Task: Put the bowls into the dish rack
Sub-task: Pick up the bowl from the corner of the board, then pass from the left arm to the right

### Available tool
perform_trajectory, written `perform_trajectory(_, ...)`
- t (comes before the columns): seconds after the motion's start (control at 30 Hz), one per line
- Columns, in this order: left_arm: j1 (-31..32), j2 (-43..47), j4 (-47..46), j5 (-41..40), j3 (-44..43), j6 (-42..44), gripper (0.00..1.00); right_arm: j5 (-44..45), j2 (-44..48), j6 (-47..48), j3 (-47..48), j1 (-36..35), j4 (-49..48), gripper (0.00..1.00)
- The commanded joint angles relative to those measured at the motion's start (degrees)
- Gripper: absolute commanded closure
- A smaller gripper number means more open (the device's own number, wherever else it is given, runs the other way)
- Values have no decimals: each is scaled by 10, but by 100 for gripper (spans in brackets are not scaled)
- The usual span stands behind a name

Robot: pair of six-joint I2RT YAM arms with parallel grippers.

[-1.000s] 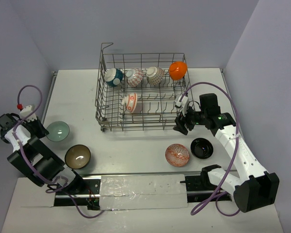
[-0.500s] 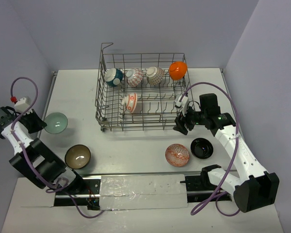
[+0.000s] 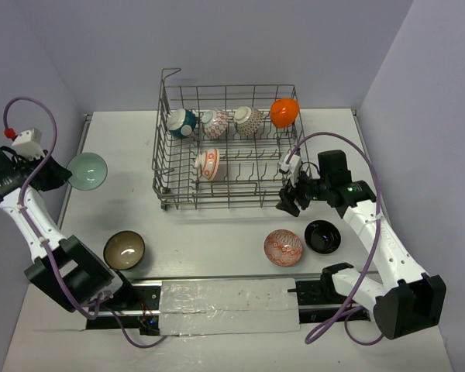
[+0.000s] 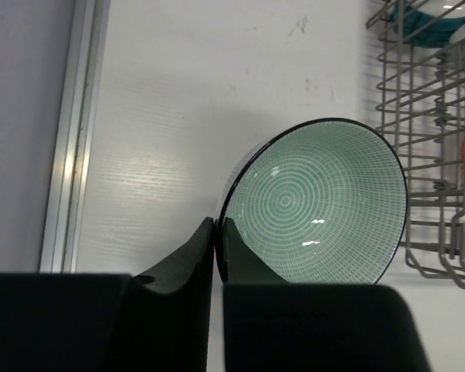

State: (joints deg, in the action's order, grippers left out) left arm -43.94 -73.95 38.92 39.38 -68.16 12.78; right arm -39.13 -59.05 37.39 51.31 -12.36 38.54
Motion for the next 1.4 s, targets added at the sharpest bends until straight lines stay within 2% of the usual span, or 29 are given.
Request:
perform_trajectory(0.0,22,28,3,30,-57,-29,100,-9,10,1,10,-13,-11,28)
perform_trajectory(0.17,69,15,36,14,-122,-49,100,-8,-8,-14,54,-52,-1,29)
perform_trajectory(0.3,111,-9,60,7,-208,-63,100,-2,-24,-32,112,-88,9,30)
perform_trajectory(0.37,148,-21,84,-2,-242,-61,100,16,-33,-35,139,-100,8,30)
perform_trajectory(0.57,236,-92,152,-28,-397,-64,100,64,-62,-13,228,-145,27,30)
perform_trajectory(0.77,335,-135,166,-64,-453,-81,100,71,-78,-19,288,-184,-10,29)
perform_trajectory(0.97,434,-214,202,-89,-549,-93,100,167,-110,25,329,-277,-19,29)
perform_trajectory(1.0,478,-218,201,-97,-552,-88,100,179,-124,30,337,-287,-15,29)
perform_trajectory(1.17,562,-258,218,-128,-579,-54,100,261,-166,76,375,-359,-3,30)
perform_trajectory(1.37,636,-313,237,-151,-606,-25,100,282,-202,81,426,-368,-6,30)
